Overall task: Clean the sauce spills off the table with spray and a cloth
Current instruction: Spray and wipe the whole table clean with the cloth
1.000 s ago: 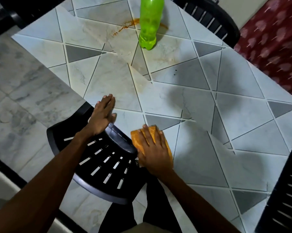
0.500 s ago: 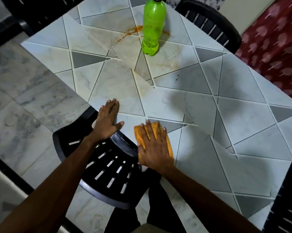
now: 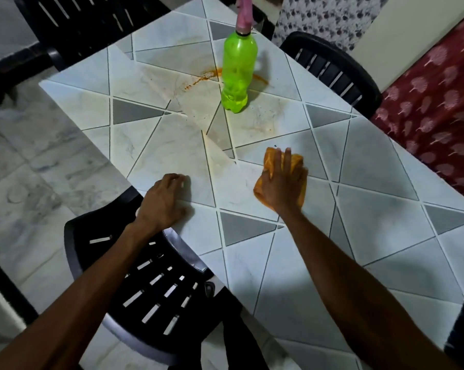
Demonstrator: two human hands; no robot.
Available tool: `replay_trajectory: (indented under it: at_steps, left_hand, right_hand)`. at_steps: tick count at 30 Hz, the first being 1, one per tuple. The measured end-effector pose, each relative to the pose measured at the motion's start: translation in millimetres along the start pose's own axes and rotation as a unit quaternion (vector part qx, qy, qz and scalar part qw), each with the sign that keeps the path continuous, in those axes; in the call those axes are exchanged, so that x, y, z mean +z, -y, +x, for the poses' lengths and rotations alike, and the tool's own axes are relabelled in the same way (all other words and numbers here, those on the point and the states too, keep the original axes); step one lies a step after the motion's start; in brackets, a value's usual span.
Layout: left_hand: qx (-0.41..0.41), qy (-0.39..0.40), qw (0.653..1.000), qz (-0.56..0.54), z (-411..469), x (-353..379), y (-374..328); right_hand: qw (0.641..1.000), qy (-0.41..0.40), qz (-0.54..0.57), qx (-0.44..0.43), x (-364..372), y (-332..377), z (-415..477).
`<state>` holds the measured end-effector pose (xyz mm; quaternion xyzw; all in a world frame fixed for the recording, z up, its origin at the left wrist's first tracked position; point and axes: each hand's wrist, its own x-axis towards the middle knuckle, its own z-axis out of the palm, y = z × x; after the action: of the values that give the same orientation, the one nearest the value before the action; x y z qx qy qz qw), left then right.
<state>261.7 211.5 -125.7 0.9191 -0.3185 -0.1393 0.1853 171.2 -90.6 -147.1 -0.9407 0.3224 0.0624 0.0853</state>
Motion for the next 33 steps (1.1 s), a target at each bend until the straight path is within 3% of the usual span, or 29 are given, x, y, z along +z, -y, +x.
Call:
replay_trajectory:
  at_steps: [3, 6, 9, 18, 22, 29, 33]
  left_hand:
    - [0.065, -0.003, 0.998, 0.019, 17, 5, -24]
    - [0.087, 0.043, 0.994, 0.053, 41, 7, -36]
    - [0.085, 0.103, 0.986, 0.102, 65, 4, -38]
    - [0.045, 0.082, 0.994, 0.058, 75, 11, -49]
    - [0.018, 0.076, 0.996, 0.044, 78, 12, -56]
    - [0.039, 0.095, 0.991, 0.082, 77, 11, -45]
    - [0.027, 0.081, 0.995, 0.048, 77, 14, -42]
  right_hand:
    - [0.993, -0.007, -0.022, -0.114, 15, 22, -58]
    - [0.963, 0.037, -0.049, -0.262, 22, 17, -127]
    - [0.951, 0.049, -0.051, -0.301, 16, -19, -112]
    - [0.999, 0.0, -0.039, -0.029, -19, -88, 162]
    - [0.999, -0.04, -0.01, 0.024, -20, -47, 177]
    - [0.975, 0.012, -0.034, -0.218, 5, 33, 11]
    - [0.948, 0.033, -0.069, -0.308, -2, -2, -2]
